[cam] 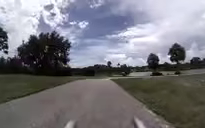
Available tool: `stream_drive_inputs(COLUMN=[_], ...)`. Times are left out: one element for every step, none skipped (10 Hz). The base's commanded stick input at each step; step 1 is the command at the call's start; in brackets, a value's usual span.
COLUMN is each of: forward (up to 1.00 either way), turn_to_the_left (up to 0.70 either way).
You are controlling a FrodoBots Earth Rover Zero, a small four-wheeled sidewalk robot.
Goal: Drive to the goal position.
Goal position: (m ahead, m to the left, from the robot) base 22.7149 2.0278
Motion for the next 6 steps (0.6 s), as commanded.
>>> stream_drive_inputs(forward=[0.7, 0.7, 0.7, 0.7, 0.7, 0.7], turn_to_the_left=[0.0, 0.05, 0.12, 0.26, 0.22, 0.0])
